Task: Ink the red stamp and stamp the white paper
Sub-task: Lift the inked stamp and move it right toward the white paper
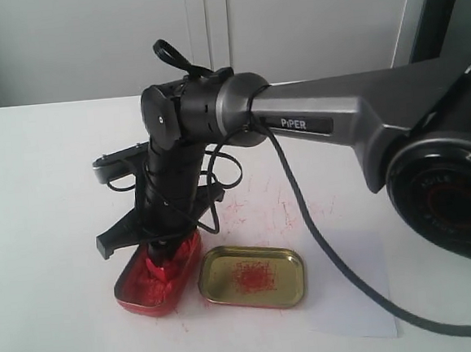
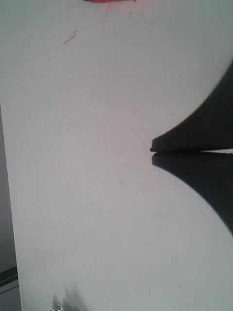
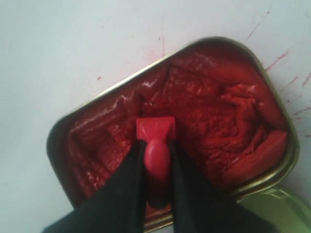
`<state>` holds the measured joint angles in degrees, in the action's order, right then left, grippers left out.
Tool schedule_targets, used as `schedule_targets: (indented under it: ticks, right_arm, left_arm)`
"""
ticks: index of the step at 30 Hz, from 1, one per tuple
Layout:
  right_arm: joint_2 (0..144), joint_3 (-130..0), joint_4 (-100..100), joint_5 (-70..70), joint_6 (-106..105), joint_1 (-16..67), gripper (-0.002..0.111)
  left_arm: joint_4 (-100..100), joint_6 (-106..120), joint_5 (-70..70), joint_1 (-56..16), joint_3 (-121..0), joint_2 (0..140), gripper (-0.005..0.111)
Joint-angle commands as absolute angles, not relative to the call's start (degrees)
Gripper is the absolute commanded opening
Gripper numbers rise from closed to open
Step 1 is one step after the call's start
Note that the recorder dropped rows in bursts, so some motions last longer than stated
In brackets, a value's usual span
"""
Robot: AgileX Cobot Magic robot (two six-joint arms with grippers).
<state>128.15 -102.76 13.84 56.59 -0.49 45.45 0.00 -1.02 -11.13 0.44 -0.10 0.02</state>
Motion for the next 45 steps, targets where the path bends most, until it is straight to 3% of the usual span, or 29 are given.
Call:
schedule_targets:
  ticks: [1, 17, 45]
  right_arm:
    - [128.34, -102.58, 15.67, 56.26, -1.51, 44.93, 0.000]
    - [121.44, -101.68, 15.08, 55.31, 2.38, 42.93, 0.000]
    - [94.90, -67.65, 0.00, 43.05, 14.21, 39.43, 0.000]
  left_arm:
    - [-0.33, -1.25, -11.08, 0.40, 0.00, 0.00, 0.000]
    - [-0.33, -1.25, -11.08, 0.40, 0.00, 0.00, 0.000]
    - [-0.33, -1.25, -11.08, 0.40, 0.00, 0.00, 0.000]
